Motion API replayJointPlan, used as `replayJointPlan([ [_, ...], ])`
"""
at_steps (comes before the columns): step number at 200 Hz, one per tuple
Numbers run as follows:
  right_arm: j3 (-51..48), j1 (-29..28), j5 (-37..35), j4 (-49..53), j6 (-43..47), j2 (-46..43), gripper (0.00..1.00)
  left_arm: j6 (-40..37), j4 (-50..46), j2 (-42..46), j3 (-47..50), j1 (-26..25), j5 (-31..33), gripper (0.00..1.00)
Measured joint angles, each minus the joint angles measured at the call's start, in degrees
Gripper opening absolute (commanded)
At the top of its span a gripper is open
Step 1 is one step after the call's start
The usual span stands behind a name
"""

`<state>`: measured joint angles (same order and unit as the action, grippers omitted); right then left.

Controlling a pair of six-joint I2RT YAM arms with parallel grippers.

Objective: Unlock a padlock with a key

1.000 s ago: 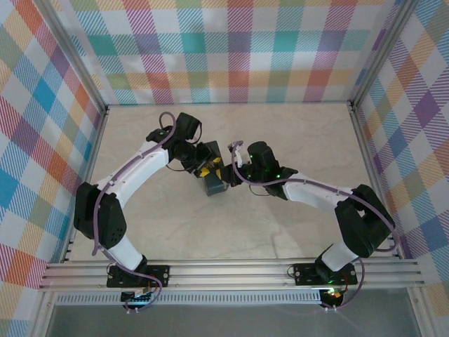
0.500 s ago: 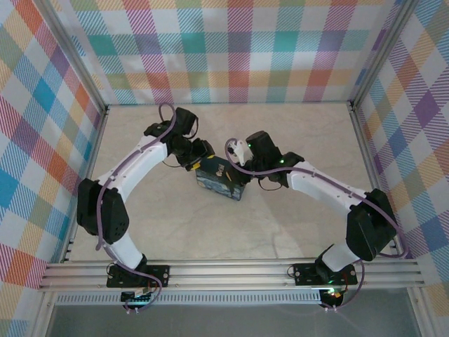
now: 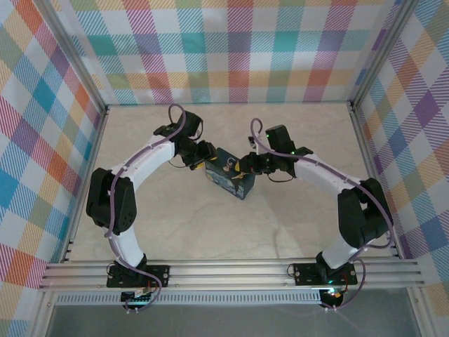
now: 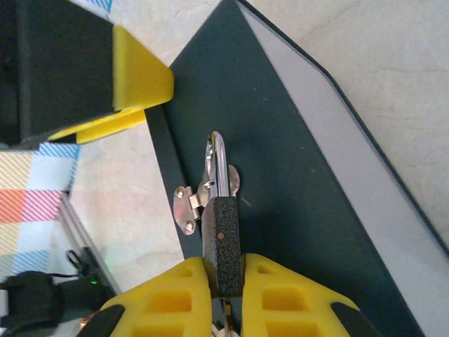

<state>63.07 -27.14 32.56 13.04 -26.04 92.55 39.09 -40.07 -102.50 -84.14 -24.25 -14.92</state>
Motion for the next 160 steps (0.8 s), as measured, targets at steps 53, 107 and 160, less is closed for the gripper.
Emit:
replayJointPlan([
  [53,1.0,0.2,5.8,-1.5,-6.7,1.3,0.42,-0.8,1.9,0.1,1.0,0.4,-0.4,0.53],
  [107,5.1,-0.1,-5.8,11.0,2.3,-1.6,0.51,-0.8,2.8,0.3,1.4,0.4,-0.5,0.52],
  [160,6.8,-3.2,-16.4,14.3,13.7,-7.3,0.51,-0.8,2.8,0.3,1.4,0.4,-0.5,0.52],
])
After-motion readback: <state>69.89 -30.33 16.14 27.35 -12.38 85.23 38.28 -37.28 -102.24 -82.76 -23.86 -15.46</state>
